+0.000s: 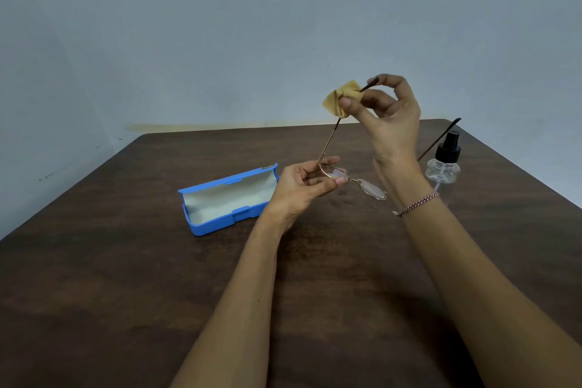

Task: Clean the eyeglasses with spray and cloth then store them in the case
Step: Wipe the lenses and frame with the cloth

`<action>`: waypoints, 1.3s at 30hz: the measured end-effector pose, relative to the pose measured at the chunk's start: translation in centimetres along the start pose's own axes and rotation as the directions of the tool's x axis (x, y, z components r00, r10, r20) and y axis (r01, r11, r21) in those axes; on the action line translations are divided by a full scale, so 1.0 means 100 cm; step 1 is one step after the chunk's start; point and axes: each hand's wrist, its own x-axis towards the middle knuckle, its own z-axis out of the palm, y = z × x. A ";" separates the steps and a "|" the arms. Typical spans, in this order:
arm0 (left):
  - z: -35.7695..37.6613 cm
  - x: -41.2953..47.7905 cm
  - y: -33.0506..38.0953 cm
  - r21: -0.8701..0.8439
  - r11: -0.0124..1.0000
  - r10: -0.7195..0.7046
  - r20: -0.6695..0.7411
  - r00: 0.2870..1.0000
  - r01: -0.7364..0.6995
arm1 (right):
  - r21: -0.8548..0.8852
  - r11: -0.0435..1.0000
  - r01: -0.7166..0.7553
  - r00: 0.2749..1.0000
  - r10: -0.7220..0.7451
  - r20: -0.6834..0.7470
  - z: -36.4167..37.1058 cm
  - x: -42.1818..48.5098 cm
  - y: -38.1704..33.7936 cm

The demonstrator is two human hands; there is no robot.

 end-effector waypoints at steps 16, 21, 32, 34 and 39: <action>-0.003 0.000 -0.003 -0.048 0.999 -0.008 -0.014 1.000 0.007 | 0.032 0.992 0.125 0.988 -0.122 -0.092 -0.004 0.003 -0.011; -0.006 0.000 -0.002 -0.048 0.999 -0.009 -0.022 1.000 0.008 | 0.146 0.989 0.029 0.999 -0.024 -0.036 -0.007 0.007 -0.005; -0.008 0.001 -0.003 -0.022 1.000 0.004 -0.033 0.999 -0.005 | 0.407 0.899 -0.161 0.987 0.157 0.043 -0.009 0.006 -0.005; -0.008 0.001 -0.004 -0.023 1.000 0.009 -0.035 0.999 -0.009 | 0.389 0.911 -0.137 0.991 0.128 0.050 -0.008 0.005 -0.005; -0.009 0.001 -0.004 -0.025 1.000 0.009 -0.033 0.999 -0.010 | 0.332 0.941 -0.072 0.997 0.065 0.033 -0.008 0.007 -0.002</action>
